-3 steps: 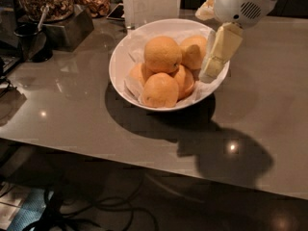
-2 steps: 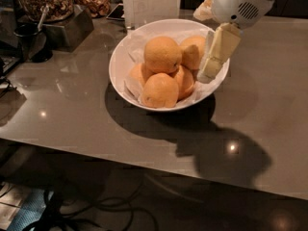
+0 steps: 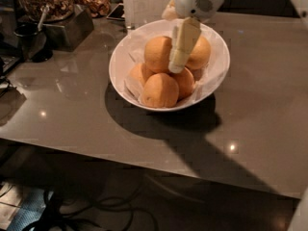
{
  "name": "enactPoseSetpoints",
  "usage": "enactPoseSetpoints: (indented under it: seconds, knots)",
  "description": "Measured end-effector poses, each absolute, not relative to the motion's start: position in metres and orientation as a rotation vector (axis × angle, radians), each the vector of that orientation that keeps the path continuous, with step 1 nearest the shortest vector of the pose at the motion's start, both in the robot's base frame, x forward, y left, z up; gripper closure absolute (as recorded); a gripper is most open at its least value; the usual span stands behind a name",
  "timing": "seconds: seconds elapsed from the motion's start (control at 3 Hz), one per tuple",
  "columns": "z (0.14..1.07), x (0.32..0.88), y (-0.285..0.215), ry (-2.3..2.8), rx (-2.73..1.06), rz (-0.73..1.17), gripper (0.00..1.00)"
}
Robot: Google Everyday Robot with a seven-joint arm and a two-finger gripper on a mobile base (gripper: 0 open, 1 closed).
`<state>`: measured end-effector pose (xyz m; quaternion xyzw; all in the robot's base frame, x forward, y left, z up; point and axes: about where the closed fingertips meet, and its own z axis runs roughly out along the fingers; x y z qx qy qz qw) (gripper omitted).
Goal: Pick orange from white bowl
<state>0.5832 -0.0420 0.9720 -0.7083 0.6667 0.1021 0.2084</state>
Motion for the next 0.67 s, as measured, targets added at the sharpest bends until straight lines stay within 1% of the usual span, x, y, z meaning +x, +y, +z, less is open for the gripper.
enactPoseSetpoints:
  seconds: [0.67]
  knots:
    - [0.9692,0.5894,-0.0377,1.848,-1.922,0.296,0.00]
